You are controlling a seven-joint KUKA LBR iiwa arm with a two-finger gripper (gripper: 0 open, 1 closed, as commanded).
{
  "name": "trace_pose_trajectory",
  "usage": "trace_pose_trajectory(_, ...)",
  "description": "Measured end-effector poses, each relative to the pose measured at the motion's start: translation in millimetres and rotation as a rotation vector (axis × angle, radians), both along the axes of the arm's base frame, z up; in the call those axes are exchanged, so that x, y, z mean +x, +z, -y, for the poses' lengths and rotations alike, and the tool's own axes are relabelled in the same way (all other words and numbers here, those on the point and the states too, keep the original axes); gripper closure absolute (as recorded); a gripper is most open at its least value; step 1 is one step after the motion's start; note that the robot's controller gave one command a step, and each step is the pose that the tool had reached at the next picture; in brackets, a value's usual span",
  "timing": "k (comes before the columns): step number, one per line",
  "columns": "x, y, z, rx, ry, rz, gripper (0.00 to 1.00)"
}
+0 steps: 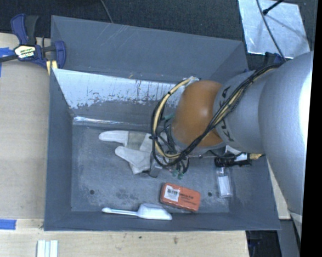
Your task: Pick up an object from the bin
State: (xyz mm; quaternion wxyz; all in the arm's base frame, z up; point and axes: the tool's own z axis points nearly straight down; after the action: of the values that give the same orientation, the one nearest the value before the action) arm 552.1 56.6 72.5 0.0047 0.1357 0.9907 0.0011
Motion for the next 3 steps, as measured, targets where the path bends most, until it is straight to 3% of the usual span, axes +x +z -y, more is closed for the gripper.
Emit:
trace_pose_trajectory(1,0.0,0,0,0.0,0.0,0.0,1.0)
trace_pose_trajectory(2,-1.6,0,23,0.003,0.032,-0.002,1.0)
trace_pose_trajectory(3,-5.5,39,25,-0.003,0.03,-0.016,1.0)
